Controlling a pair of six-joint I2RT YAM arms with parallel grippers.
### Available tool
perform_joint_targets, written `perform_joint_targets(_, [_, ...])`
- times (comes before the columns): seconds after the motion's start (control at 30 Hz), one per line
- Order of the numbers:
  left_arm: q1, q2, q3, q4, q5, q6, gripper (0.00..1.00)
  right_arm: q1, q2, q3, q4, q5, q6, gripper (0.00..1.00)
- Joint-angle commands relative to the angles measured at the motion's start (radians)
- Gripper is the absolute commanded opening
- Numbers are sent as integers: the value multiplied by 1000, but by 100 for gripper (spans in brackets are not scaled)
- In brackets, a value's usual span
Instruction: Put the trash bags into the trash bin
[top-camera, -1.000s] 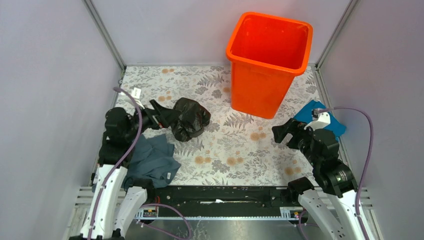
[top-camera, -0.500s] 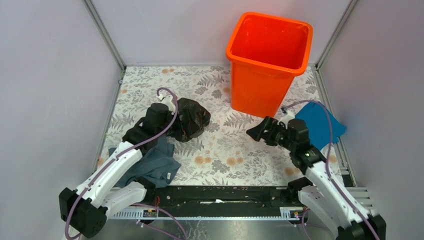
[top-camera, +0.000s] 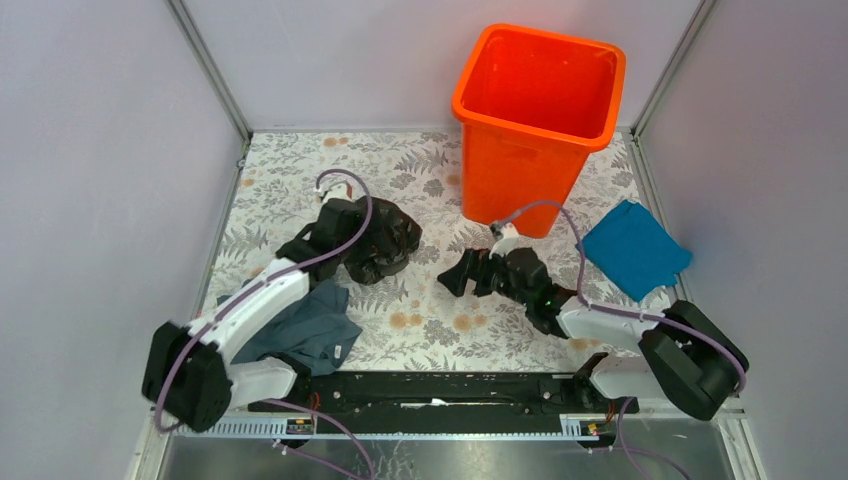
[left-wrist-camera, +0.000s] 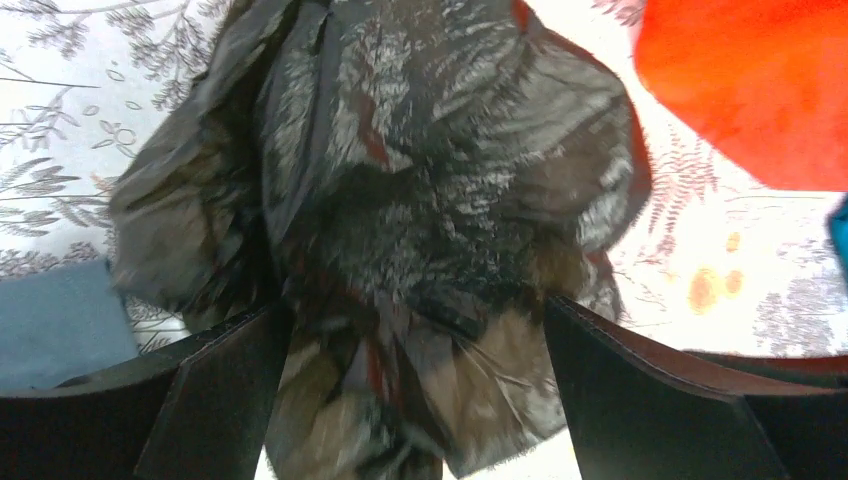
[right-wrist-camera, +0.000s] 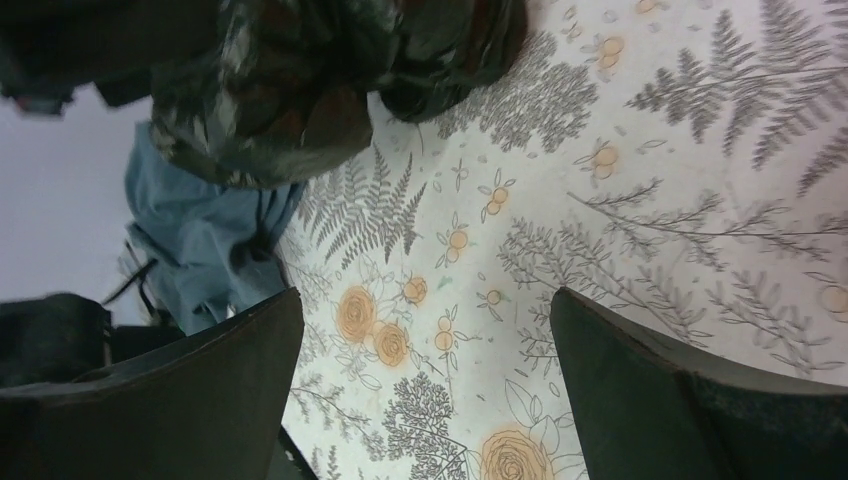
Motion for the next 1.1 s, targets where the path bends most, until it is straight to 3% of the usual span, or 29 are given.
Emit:
perform_joint_targets(0.0, [-3,165,83,78,42,-4,98,91,80,-70,267,131,-125,100])
perform_joint_targets(0.03, [-3,191,87,86,70,4,94,93,83,-82,302,115,-125,100])
perform_joint_targets(0.1, [-3,210,77,124,158,19,76,107,53,-93,315,103,-152,100])
perform_joint_targets(0.2, [-3,165,39,212,331,11,23,113,-4,-137,309,183,-154,100])
perform_joint_targets(0.23, [-3,142,38,234,402,-1,13,113,-20,-157,325,203,-147,100])
perform_joint_targets(0.3, [-6,93,59,284,561,-40,6,113,-47,-183,346,229,-139,100])
perform_joint_targets(0.4, [-20,-1,100,444,824,-141,0,113,-85,-220,382,263,-132,100])
perform_joint_targets(0.47, [-21,-80,107,514,881,-190,0,113,-115,-250,411,276,-131,100])
perform_joint_targets(0.5, [-19,-123,111,474,837,-174,0,112,-134,-262,416,285,-129,100])
perform_joint_targets(0.57, [-3,-191,109,261,597,-105,0,112,-170,-285,416,304,-126,100])
perform_joint_targets(0.63, [107,-195,63,56,390,-108,0,112,-190,-296,410,318,-123,100])
perform_joint_targets(0.67, [222,-175,5,33,455,-123,0,112,-191,-297,408,321,-123,100])
perform_joint_targets(0.7, [365,-148,-63,73,624,-147,0,112,-185,-293,408,316,-123,100])
perform_joint_targets(0.77, [510,-113,-218,346,995,-277,0,112,-164,-283,407,301,-123,100])
perform_joint_targets(0.83, [498,-181,-246,482,1068,-329,0,112,-142,-271,407,286,-122,100])
perform_joint_targets(0.93, [378,-291,-91,354,981,-213,0,113,-114,-254,410,265,-125,100])
perform_joint_targets(1.07, [173,-282,79,430,1003,-297,0,114,-80,-234,410,239,-128,100])
